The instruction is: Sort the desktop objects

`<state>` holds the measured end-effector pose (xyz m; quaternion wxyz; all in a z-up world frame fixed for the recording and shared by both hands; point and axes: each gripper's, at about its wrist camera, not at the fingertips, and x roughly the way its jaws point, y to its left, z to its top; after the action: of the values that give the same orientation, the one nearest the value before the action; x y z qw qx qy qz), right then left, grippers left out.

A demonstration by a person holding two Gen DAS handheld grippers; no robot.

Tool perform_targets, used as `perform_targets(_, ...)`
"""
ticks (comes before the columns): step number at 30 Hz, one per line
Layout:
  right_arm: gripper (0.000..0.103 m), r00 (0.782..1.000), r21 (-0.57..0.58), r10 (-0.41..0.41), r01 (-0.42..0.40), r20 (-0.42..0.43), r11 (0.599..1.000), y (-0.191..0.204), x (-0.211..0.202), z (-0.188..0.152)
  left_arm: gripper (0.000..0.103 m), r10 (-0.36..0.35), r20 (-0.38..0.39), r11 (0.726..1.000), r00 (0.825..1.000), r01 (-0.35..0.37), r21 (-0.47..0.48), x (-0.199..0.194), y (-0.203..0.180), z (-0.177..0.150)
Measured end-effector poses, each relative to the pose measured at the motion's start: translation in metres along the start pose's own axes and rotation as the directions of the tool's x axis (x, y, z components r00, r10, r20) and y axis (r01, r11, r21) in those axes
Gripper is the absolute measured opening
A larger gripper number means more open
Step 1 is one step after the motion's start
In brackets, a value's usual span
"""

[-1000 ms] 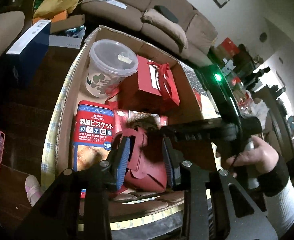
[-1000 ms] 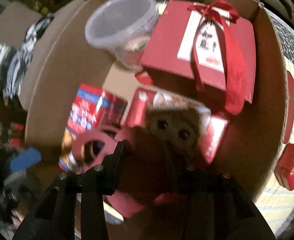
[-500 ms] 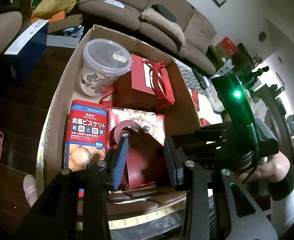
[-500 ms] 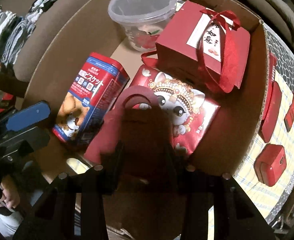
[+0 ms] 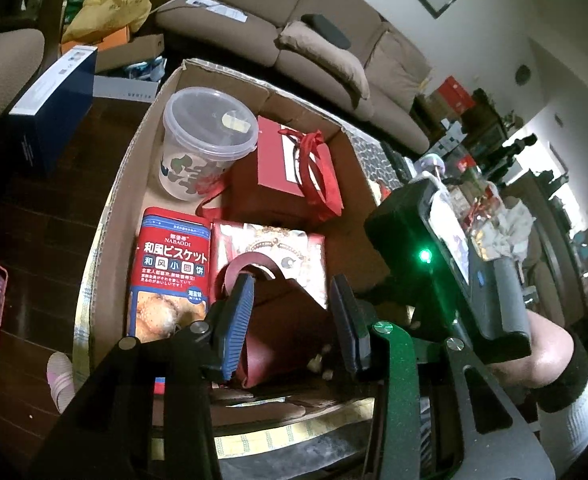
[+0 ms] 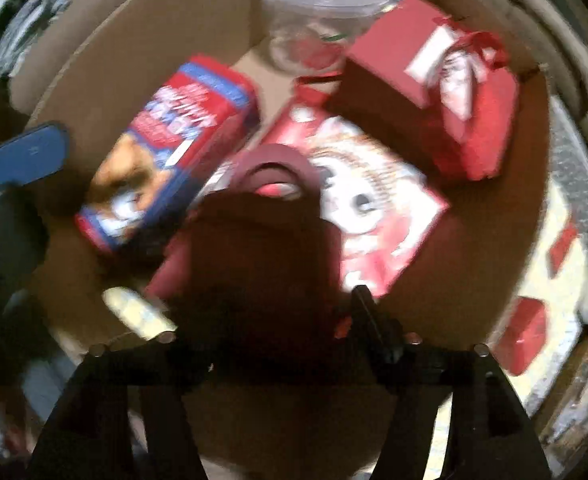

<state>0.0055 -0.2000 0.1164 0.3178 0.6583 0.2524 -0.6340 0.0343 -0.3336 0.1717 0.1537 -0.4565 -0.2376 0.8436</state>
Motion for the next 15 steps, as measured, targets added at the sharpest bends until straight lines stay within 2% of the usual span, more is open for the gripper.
perform_targets(2,0.058,1.0,-0.016,-0.007,0.007,-0.005,1.0,0.005,0.002,-0.001,0.036,-0.002,0.001,1.0,1.0,0.002,-0.003,0.0,0.0,0.0)
perform_targets(4,0.061,0.998,0.019,0.06,-0.06,0.003,0.998,0.0,0.0,-0.002,0.036,-0.004,0.001,1.0,1.0,0.004,-0.002,0.0,0.0,0.0)
perform_targets(7,0.061,0.987,0.085,0.155,-0.157,0.035,0.984,-0.015,-0.009,-0.003,0.036,-0.005,0.0,1.0,1.0,0.005,0.003,-0.001,-0.002,0.0)
perform_targets(10,0.057,0.989,0.114,0.132,-0.139,0.066,0.984,-0.027,-0.019,-0.003,0.036,-0.003,-0.001,1.0,1.0,0.003,0.005,-0.002,-0.004,-0.001)
perform_targets(11,0.054,0.987,0.121,0.143,-0.152,0.076,0.981,-0.03,-0.022,-0.004,0.036,-0.001,-0.002,1.0,1.0,0.001,0.007,-0.002,-0.005,-0.002)
perform_targets(15,0.056,0.968,0.134,0.193,-0.216,0.162,0.967,-0.041,-0.049,-0.014,0.04,0.006,-0.005,1.0,1.0,-0.005,0.015,-0.003,-0.009,-0.003)
